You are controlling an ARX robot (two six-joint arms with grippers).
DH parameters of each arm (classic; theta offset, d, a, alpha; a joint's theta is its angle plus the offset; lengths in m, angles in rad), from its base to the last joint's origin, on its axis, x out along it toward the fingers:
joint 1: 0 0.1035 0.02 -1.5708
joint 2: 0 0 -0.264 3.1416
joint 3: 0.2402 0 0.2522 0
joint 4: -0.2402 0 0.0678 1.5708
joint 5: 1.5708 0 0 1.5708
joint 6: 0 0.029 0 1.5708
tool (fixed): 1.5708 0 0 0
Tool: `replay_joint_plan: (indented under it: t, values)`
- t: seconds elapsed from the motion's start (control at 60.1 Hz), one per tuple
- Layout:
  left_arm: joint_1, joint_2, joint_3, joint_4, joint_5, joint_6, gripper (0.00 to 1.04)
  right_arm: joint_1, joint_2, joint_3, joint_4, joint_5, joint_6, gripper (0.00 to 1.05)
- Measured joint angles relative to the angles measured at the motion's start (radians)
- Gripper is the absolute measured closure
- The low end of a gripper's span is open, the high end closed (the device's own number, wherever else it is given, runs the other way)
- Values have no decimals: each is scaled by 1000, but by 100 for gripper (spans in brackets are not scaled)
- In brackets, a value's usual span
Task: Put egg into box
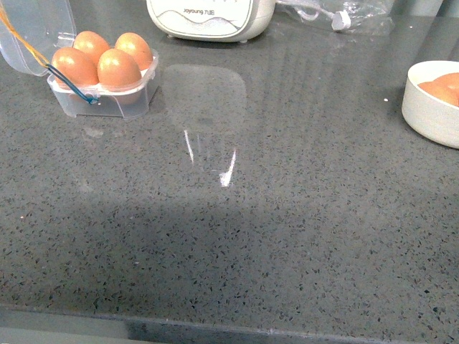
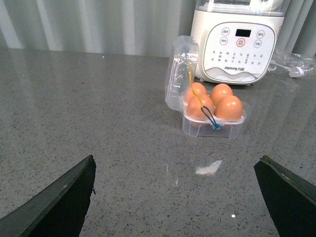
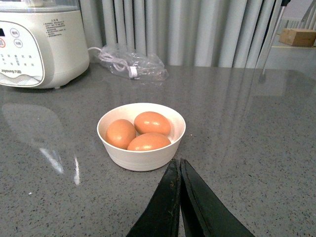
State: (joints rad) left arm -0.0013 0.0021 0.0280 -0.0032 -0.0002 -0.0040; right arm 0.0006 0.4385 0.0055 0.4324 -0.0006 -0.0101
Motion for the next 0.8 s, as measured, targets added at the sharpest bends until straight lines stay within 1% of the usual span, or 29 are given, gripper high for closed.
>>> replay_joint_plan:
  t: [0.3,0.799]
  values:
    - [0,0,0,0,0,0,7,0,-124,0,-116,0,0,102]
    - [0,0,0,0,0,0,7,0,-258,0,-248,0,0,102]
